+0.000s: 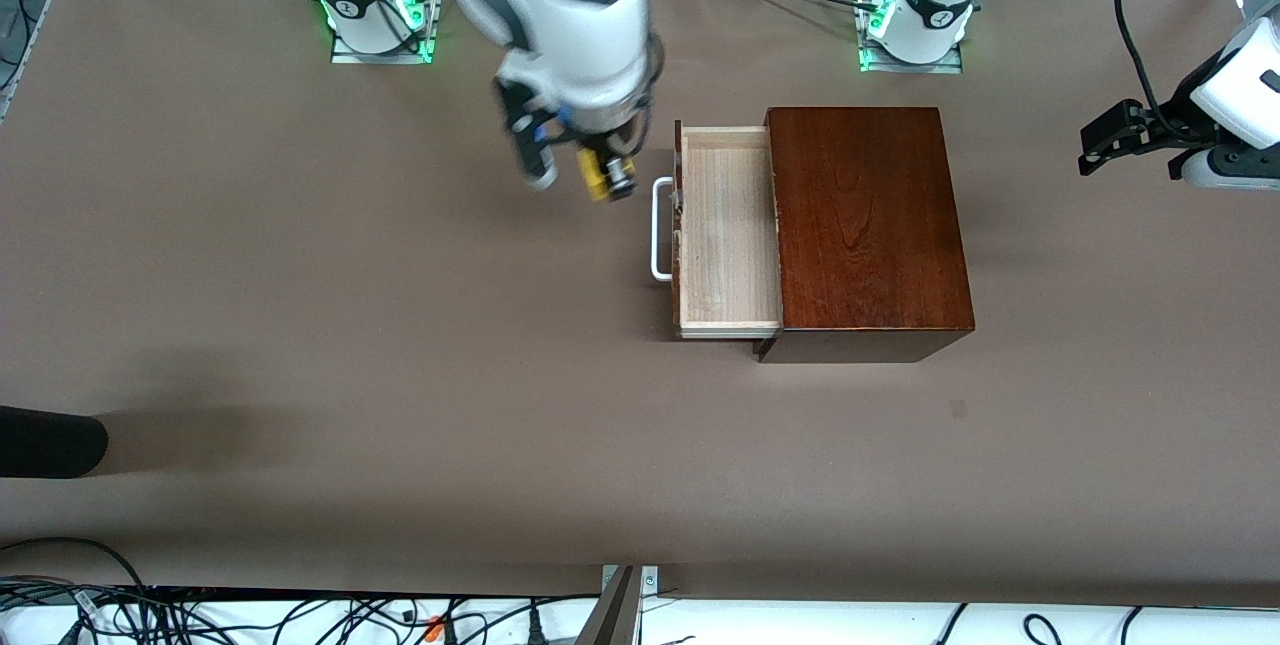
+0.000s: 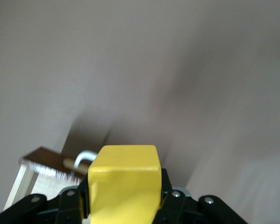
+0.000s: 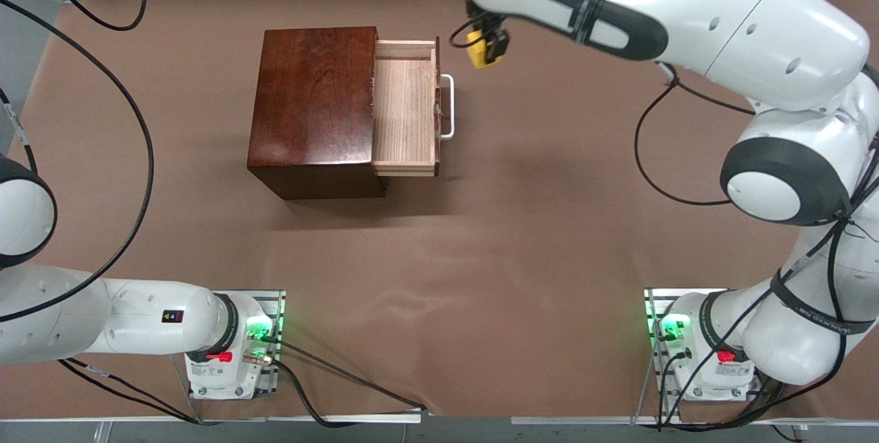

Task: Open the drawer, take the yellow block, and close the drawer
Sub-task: 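Close the right gripper on the yellow block and lift it out, then set the block down with the right gripper while the left gripper reaches the drawer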

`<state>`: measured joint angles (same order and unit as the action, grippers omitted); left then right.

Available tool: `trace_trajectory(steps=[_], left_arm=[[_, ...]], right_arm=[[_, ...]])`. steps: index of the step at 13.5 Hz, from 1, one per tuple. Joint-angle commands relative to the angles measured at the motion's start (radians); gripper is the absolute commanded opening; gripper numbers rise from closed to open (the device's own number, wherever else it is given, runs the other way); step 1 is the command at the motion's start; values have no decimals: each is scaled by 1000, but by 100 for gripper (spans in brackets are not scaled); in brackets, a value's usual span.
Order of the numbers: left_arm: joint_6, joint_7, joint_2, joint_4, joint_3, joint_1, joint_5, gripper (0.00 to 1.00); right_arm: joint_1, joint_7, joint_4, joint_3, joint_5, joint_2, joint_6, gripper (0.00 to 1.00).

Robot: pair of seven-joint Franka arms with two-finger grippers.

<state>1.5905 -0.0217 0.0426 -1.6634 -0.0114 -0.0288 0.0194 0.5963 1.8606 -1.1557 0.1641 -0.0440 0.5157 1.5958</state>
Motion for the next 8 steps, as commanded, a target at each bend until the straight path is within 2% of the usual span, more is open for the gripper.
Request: trace_trajectory(steps=[1,6,8], left_arm=[[-24,-6,-15,34,-1,4,-27,100],[-35,-78,-33,33,4,-8,-27,100],[-38,-101,-78,33,17,-29,-21,100]], right_arm=[[-134,-307,-39,6,55,-26,-40,2],[-367,-936,-58,-9,44,-10,-36,2],[-427,-1128,-62,-11,38,35,7,2]])
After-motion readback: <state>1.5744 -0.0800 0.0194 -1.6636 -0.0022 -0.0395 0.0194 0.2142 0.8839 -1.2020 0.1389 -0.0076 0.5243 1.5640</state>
